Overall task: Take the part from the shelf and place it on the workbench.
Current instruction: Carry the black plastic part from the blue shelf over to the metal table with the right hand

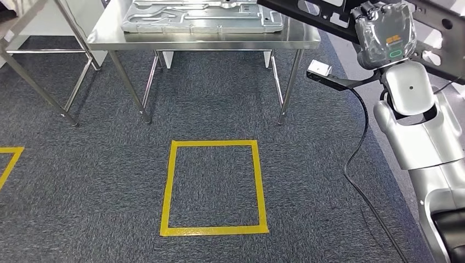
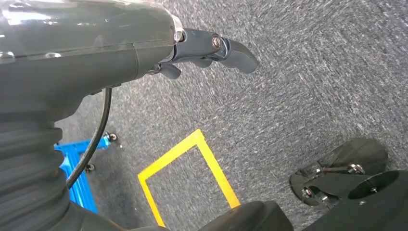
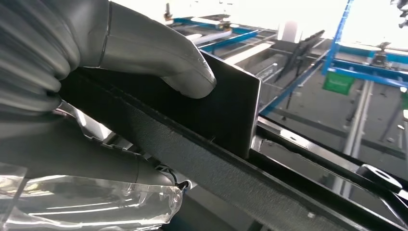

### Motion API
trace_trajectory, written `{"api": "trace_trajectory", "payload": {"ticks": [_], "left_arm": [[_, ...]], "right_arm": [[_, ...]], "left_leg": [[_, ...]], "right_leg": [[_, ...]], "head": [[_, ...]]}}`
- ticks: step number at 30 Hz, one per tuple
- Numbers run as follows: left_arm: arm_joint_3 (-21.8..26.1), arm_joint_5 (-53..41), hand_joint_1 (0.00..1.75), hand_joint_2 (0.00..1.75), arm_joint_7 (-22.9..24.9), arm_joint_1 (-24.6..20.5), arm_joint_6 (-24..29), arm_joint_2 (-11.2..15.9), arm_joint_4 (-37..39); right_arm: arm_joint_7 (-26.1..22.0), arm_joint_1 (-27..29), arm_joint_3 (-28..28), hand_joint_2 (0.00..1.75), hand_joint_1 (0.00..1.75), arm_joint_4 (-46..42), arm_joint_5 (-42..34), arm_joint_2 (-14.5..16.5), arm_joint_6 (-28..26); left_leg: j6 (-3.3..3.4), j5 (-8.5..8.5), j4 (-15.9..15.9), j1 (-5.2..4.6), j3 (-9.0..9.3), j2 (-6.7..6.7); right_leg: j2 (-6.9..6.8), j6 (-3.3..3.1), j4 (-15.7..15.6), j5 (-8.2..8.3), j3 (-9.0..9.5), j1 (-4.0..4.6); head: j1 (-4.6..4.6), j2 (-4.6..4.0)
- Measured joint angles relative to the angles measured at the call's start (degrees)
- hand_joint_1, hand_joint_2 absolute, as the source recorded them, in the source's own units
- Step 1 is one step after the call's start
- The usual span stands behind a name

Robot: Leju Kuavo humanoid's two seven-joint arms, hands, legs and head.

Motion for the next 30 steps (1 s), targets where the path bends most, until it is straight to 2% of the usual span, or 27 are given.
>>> {"api": "trace_trajectory", "payload": {"ticks": [2,4,5,6,7,8,10,11,13,14,18,23,28,30], "left_arm": [[0.05,0.04,0.0,1.75,-0.07,-0.06,0.02,0.06,-0.02],[0.11,0.13,0.0,1.75,-0.13,-0.07,0.02,0.05,-0.03],[0.15,0.15,0.0,1.75,-0.14,-0.04,0.02,0.04,-0.03],[0.18,0.16,0.0,1.75,-0.14,-0.01,0.02,0.03,-0.03],[0.21,0.17,0.0,1.75,-0.15,0.02,0.02,0.03,-0.03],[0.23,0.21,0.0,1.75,-0.15,0.02,0.02,0.02,-0.03],[0.27,0.3,0.0,1.75,-0.21,0.01,0.02,0.02,-0.03],[0.29,0.34,0.0,1.75,-0.26,-0.01,0.02,0.0,-0.03],[0.34,0.42,0.0,1.75,-0.37,-0.12,0.05,-0.05,-0.03],[0.37,0.46,0.0,1.75,-0.42,-0.2,0.08,-0.09,-0.03],[0.73,0.95,0.0,1.75,-0.98,-0.36,0.29,-0.26,-0.03],[1.18,1.61,0.0,1.75,-1.33,-0.4,0.08,-0.36,-0.03],[1.58,1.57,0.0,1.75,-0.83,-0.49,-0.29,-0.34,-0.03],[1.68,1.54,0.0,1.75,-0.6,-0.51,-0.43,-0.39,-0.03]], "right_arm": [[0.0,0.02,-0.09,1.75,1.75,-0.02,0.01,0.04,-0.01],[-0.02,0.17,-0.09,1.75,1.75,-0.03,0.04,0.2,-0.02],[-0.04,0.35,-0.06,1.75,1.75,-0.03,0.07,0.31,-0.04],[-0.06,0.56,-0.04,1.75,1.75,-0.03,0.11,0.4,-0.05],[-0.05,0.74,-0.03,1.75,1.75,-0.03,0.15,0.48,-0.07],[-0.04,0.85,-0.04,1.75,1.75,-0.03,0.16,0.54,-0.08],[0.01,0.87,-0.07,1.75,1.75,-0.03,0.16,0.61,-0.15],[0.04,0.83,-0.08,1.75,1.75,-0.02,0.16,0.66,-0.23],[0.09,0.76,-0.13,1.75,1.75,0.0,0.17,0.75,-0.47],[0.1,0.76,-0.18,1.75,1.75,0.02,0.18,0.77,-0.55],[0.15,0.18,-0.46,1.75,1.75,0.25,0.26,0.77,-0.62],[0.36,-0.08,-0.41,1.75,1.75,0.49,1.04,0.77,-0.57],[0.86,-0.06,-0.4,1.75,1.75,0.51,1.59,0.79,-0.32],[0.91,-0.18,-0.45,1.75,1.75,0.5,1.69,0.78,-0.15]], "left_leg": [[-0.64,-1.82,2.31,0.15,-0.88,-1.54],[-1.0,-5.33,8.87,0.28,-3.78,-3.63],[-1.06,-6.81,12.68,0.28,-5.54,-4.01],[-1.08,-7.44,15.39,0.28,-6.84,-4.16],[-1.0,-6.95,16.11,0.27,-7.28,-4.23],[-0.81,-5.39,14.49,0.27,-6.64,-4.37],[-0.1,-1.26,7.14,0.25,-3.48,-5.6],[0.26,0.0,3.68,0.28,-2.01,-6.33],[0.77,0.59,0.54,0.21,-0.74,-7.18],[0.92,0.67,0.02,0.17,-0.57,-7.0],[0.86,1.53,-1.07,0.1,-0.52,-6.9],[1.34,1.7,-0.8,-0.05,-0.83,-7.15],[2.31,1.74,-0.8,-0.4,-0.99,-7.12],[2.89,1.55,-1.27,-0.21,-0.56,-6.89]], "right_leg": [[1.0,-0.66,-0.3,0.27,0.05,-0.28],[1.97,-1.13,-0.36,0.41,0.02,-0.24],[2.54,-1.29,-0.34,0.44,-0.02,-0.14],[3.18,-1.34,-0.32,0.46,-0.04,-0.04],[3.85,-1.35,-0.28,0.47,-0.04,0.06],[4.51,-1.36,-0.23,0.48,-0.02,0.12],[5.64,-1.31,-0.14,0.49,0.05,0.22],[6.13,-1.2,-0.07,0.53,-0.02,0.29],[6.89,-0.69,-0.06,0.79,-0.39,0.22],[7.27,-0.32,-0.24,1.0,-0.5,0.15],[7.32,-0.42,-1.31,1.74,-0.34,0.08],[7.0,0.15,-1.65,2.05,-0.29,-0.02],[7.04,1.45,-1.61,2.61,-0.38,-0.39],[6.17,1.78,-0.36,2.49,-0.89,-0.34]], "head": [[0.0,0.0],[0.0,0.0],[0.0,0.0],[0.0,0.0],[0.0,0.0],[0.0,0.0],[0.0,0.0],[0.0,0.0],[0.0,0.0],[0.0,0.0],[0.01,0.0],[0.0,0.0],[0.0,0.0],[0.0,0.0]]}}
